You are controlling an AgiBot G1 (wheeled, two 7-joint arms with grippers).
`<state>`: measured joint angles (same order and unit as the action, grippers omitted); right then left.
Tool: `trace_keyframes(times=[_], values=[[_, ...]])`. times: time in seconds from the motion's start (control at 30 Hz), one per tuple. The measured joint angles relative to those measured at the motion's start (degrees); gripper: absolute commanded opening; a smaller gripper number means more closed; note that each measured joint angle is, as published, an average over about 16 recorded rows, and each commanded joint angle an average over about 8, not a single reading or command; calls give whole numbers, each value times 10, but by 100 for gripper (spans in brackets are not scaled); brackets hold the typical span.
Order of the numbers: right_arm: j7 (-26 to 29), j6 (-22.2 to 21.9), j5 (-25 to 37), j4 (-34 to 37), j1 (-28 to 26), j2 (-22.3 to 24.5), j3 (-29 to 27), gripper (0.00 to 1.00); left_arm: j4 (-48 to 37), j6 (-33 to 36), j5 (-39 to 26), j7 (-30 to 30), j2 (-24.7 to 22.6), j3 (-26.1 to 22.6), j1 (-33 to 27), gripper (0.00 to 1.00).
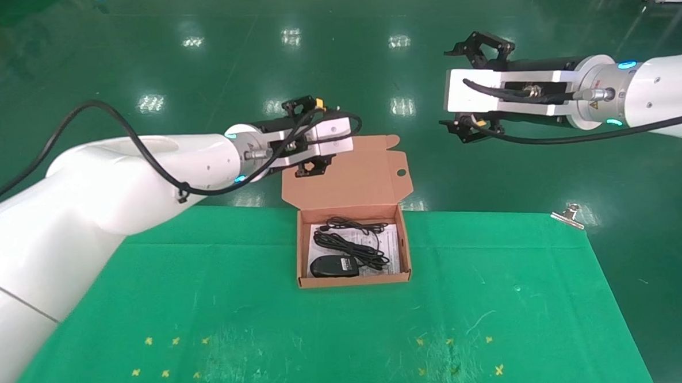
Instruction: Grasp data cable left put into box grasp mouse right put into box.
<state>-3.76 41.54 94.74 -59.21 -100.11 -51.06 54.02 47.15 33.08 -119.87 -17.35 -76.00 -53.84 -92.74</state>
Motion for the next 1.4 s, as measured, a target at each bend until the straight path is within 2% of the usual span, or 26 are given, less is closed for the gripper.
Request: trace_keyframes(times=[0.27, 1.23, 1.4], values=[[12, 44, -46, -10, 31, 13, -34, 100, 22, 47, 71, 2, 39, 35, 28, 100], [85, 260, -309, -83, 224, 93, -223, 100, 156, 312, 463, 37, 244, 225, 185, 100], [91, 279, -332, -89, 241, 100, -239, 100, 168, 335, 497, 40, 262, 241, 198, 100]])
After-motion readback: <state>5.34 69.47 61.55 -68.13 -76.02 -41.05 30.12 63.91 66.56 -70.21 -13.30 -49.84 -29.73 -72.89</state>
